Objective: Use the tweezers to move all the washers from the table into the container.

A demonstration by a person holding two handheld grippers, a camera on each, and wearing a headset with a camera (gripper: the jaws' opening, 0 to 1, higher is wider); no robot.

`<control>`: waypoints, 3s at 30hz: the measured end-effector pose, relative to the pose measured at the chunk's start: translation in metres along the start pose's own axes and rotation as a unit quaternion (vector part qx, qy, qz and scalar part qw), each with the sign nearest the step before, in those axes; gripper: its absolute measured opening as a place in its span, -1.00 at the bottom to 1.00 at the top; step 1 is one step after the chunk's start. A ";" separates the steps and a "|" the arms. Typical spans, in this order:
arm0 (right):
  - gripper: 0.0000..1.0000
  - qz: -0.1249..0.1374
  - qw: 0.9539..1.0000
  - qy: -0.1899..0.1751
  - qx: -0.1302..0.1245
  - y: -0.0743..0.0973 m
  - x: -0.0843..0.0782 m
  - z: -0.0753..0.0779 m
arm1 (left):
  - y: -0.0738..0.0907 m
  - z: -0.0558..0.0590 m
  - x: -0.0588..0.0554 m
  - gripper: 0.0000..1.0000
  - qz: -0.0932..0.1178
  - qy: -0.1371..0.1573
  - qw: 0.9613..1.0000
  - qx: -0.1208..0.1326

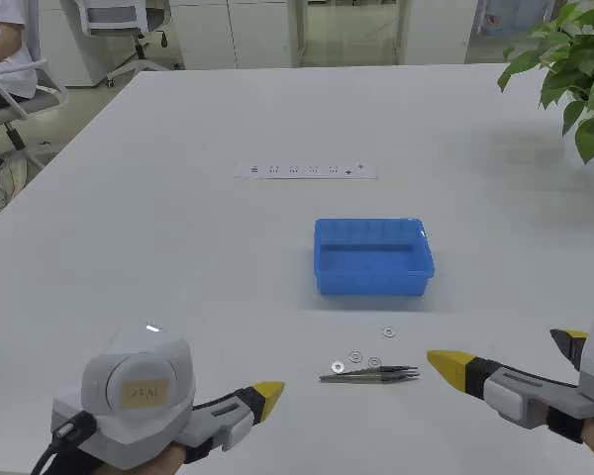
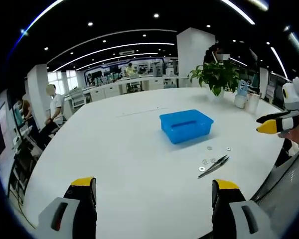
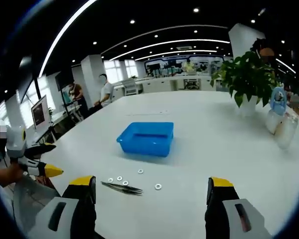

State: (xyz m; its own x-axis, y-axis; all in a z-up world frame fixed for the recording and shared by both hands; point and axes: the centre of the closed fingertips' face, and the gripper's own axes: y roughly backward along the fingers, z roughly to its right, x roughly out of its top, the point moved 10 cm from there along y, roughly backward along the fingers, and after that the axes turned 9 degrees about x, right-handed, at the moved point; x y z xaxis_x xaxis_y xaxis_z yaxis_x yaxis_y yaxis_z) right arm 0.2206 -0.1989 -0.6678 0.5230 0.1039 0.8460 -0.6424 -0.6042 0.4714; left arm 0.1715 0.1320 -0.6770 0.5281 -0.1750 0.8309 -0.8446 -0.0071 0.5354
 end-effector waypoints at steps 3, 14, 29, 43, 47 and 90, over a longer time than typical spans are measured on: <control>0.85 0.001 1.000 0.000 -0.002 0.000 0.000 0.000 | 0.000 0.000 0.000 0.98 0.000 -0.003 1.000 0.002; 0.84 -0.003 1.000 0.002 -0.002 0.000 0.000 0.000 | 0.000 -0.001 0.000 0.98 -0.001 -0.006 1.000 0.003; 0.84 -0.001 1.000 0.001 0.000 0.000 0.000 0.000 | 0.000 0.000 -0.001 0.98 -0.003 -0.010 1.000 0.003; 0.84 -0.003 1.000 0.002 0.002 0.000 -0.001 -0.001 | 0.000 0.000 -0.001 0.98 -0.009 -0.008 1.000 0.003; 0.83 -0.003 1.000 0.006 0.005 0.000 0.000 -0.002 | -0.001 0.000 -0.002 0.98 -0.012 -0.003 1.000 0.002; 0.83 -0.004 1.000 -0.004 0.026 -0.003 0.012 -0.011 | -0.043 0.027 0.022 0.70 -0.047 -0.047 0.994 -0.092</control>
State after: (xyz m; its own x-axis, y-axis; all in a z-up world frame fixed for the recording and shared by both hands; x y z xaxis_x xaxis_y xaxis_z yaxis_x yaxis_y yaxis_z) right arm 0.2230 -0.1874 -0.6561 0.5322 0.1028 0.8403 -0.6087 -0.6435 0.4642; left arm 0.2173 0.1020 -0.6856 0.5856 -0.2735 0.7631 -0.7573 0.1512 0.6353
